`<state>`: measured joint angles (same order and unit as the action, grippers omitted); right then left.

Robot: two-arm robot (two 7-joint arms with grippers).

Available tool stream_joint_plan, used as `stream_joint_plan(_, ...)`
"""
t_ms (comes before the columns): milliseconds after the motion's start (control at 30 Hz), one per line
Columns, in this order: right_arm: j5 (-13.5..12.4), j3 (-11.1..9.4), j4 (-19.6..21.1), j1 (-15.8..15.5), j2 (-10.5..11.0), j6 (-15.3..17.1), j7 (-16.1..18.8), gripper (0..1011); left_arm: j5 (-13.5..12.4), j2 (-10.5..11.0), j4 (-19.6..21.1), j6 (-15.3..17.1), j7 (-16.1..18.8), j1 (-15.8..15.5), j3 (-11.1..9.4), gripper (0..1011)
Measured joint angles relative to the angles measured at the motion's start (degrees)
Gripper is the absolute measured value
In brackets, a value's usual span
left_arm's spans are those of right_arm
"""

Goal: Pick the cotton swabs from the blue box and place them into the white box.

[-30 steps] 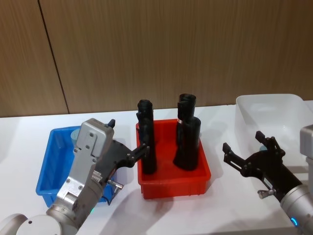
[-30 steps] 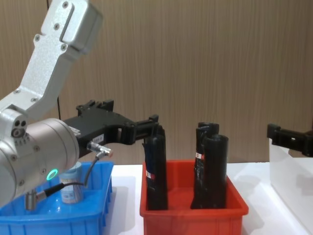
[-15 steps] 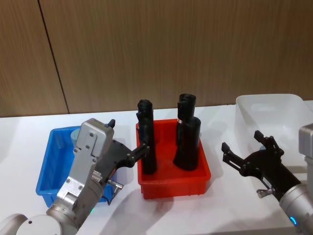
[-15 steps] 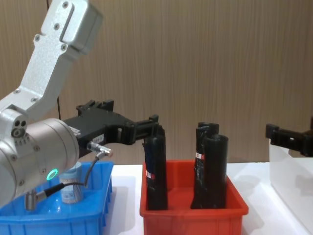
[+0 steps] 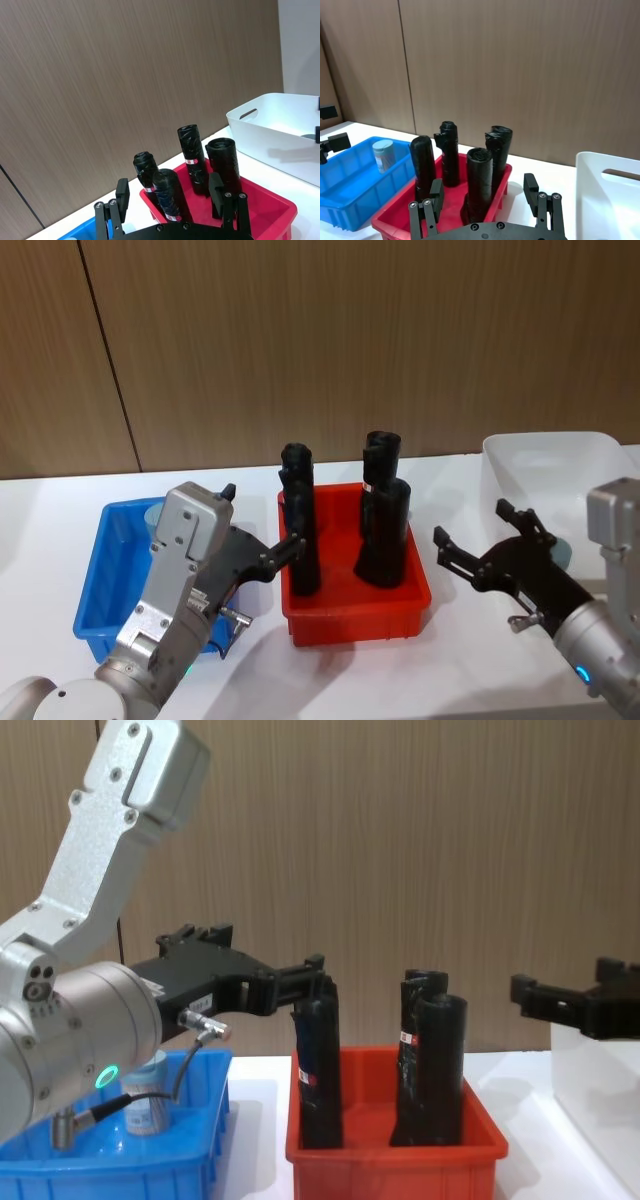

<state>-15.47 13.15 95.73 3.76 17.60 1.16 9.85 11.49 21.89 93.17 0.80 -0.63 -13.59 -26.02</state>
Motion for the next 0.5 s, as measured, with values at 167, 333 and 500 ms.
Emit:
stream_joint_plan(167, 0.2, 0.2, -3.0, 2.3, -0.9, 0.0, 2.8, 1002, 0.0, 0.0, 0.0, 0.0, 0.0, 0.0, 0.0, 1003)
stream_joint_plan(333, 0.3, 0.3, -6.0, 4.6, -1.7, 0.0, 5.4, 1002, 0.0, 0.0, 0.0, 0.0, 0.0, 0.0, 0.0, 1003)
stream_joint_plan(500, 0.3, 0.4, -9.4, 7.1, -2.6, 0.4, 8.2, 1002, 0.0, 0.0, 0.0, 0.0, 0.0, 0.0, 0.0, 1003)
